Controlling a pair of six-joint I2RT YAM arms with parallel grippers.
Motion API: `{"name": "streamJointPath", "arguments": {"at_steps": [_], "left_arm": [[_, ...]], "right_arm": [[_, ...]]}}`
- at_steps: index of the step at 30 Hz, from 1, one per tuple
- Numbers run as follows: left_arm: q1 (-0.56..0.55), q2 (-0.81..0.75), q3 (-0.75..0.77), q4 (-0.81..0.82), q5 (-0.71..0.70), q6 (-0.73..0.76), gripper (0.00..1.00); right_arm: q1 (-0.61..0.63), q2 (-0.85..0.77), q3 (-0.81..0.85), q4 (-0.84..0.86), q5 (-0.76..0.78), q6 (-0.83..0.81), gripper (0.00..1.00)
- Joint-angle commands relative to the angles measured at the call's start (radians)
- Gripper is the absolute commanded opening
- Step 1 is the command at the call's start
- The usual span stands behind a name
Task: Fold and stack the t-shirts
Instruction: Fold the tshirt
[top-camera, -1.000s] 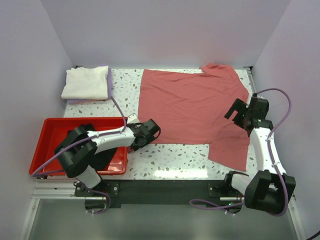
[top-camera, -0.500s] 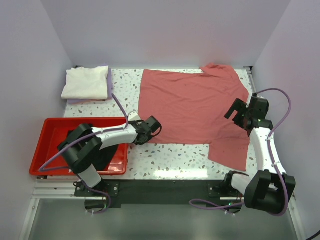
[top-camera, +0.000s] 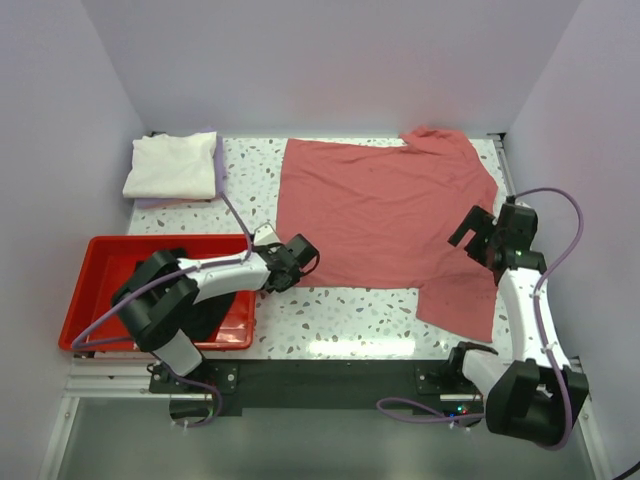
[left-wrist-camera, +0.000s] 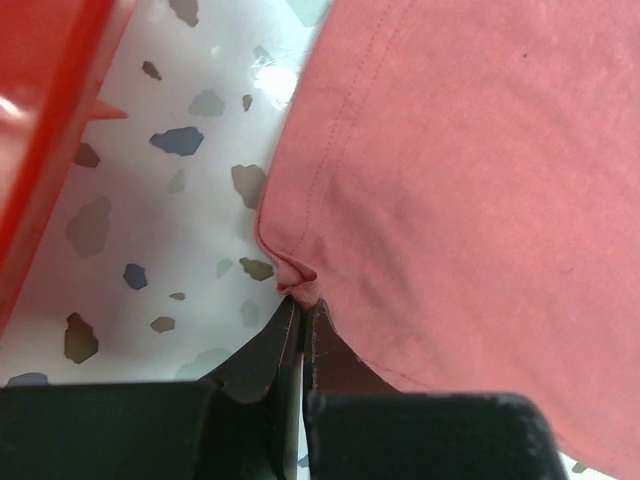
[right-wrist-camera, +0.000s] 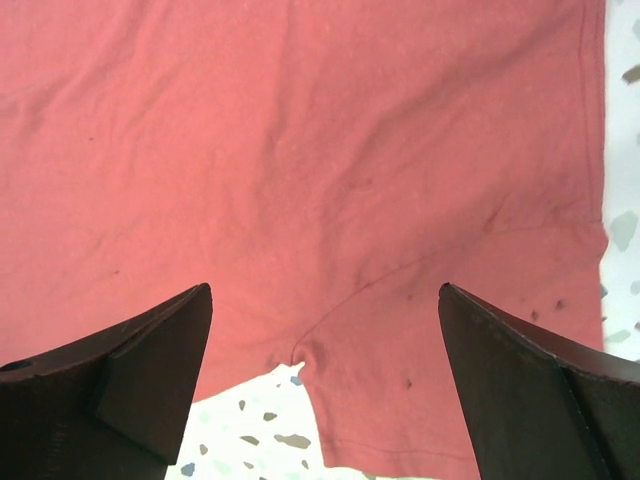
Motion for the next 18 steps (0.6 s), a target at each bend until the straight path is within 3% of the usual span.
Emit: {"name": "streamJointPath", "arguments": {"at_steps": [1,10,18], "left_arm": [[0.003,-0.048,-0.055,0.005,0.023,0.025,0.0],[0.003,-0.131,-0.101,0.032,0.026,0.054,0.0],[0.003,-0.147,-0.124,0.08,0.063,0.08,0.0]], "right_arm": [[0.001,-0.066,-0.039,-0.042,-0.033,0.048,0.99],[-0.002,-0.161,-0.092,-0.373,0.053,0.171,0.99],[-0.002,-0.155,-0.206,-0.442,0.033,0.341,0.99]]}}
